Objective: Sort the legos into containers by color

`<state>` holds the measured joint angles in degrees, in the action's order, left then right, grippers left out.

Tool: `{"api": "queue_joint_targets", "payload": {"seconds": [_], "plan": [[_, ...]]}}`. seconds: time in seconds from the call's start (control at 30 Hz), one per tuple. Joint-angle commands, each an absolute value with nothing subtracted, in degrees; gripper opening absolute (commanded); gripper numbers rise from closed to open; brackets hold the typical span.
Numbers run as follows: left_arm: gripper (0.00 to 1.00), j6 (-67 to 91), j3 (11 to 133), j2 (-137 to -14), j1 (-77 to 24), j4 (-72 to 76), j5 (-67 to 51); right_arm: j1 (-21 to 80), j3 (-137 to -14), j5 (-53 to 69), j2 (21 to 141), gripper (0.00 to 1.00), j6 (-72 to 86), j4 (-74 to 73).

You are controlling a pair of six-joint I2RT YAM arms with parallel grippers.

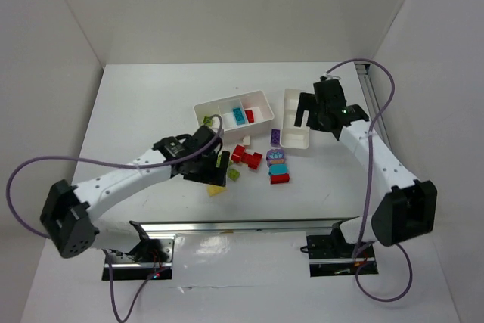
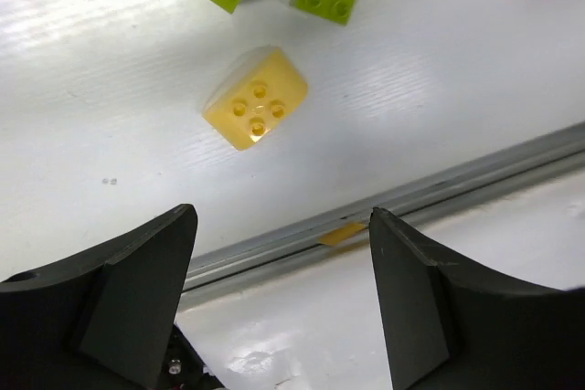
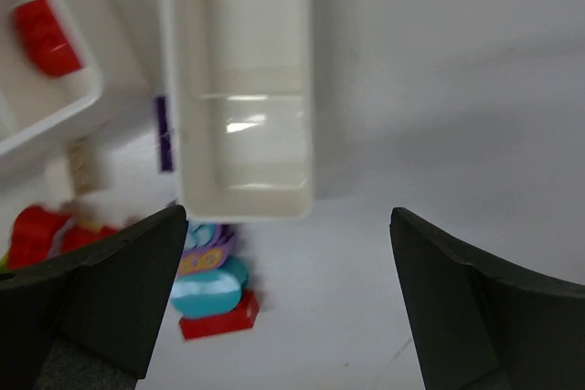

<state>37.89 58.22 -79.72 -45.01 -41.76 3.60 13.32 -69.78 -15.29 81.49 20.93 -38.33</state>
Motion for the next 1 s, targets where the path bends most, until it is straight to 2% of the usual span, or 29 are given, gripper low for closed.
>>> {"api": "queue_joint_targets", "payload": {"seconds": [0.0, 0.13, 0.23, 0.27, 0.33, 0.5, 0.8, 0.97], "plan": [[0.86, 39.6, 63.3, -72.5, -43.7, -48.3, 8.0, 18.3, -66.8, -5.2, 71.7, 0.99, 13.8, -32.4], [0.86, 43.9, 68.3, -68.6, -39.6, -51.5, 12.7, 28.7, -64.6, 3.0, 70.7, 0.99, 10.6, -33.6], [0.86, 49.2, 73.2, -68.5, -35.2, -57.1, 16.8, 35.7, -65.8, 3.7, 73.4, 0.99, 8.9, -35.8], [0.86, 50.3, 74.7, -70.2, -33.7, -58.8, 17.5, 41.1, -65.8, 3.7, 74.1, 0.99, 8.4, -35.8], [0.86, 51.2, 78.9, -72.2, -29.2, -61.2, 17.5, 49.6, -65.8, 1.0, 77.0, 0.99, 7.1, -35.8], [0.86, 50.2, 84.6, -75.4, -23.8, -62.6, 17.5, 62.4, -70.4, -7.3, 88.0, 0.99, 2.1, -38.1], [0.86, 45.0, 83.2, -75.4, -17.1, -56.7, 13.4, 67.3, -76.5, -9.8, 103.1, 0.99, -6.0, -31.9], [0.86, 43.7, 82.0, -74.9, -12.9, -54.1, 11.3, 66.2, -77.3, -9.8, 107.3, 0.91, -8.5, -28.6]]}}
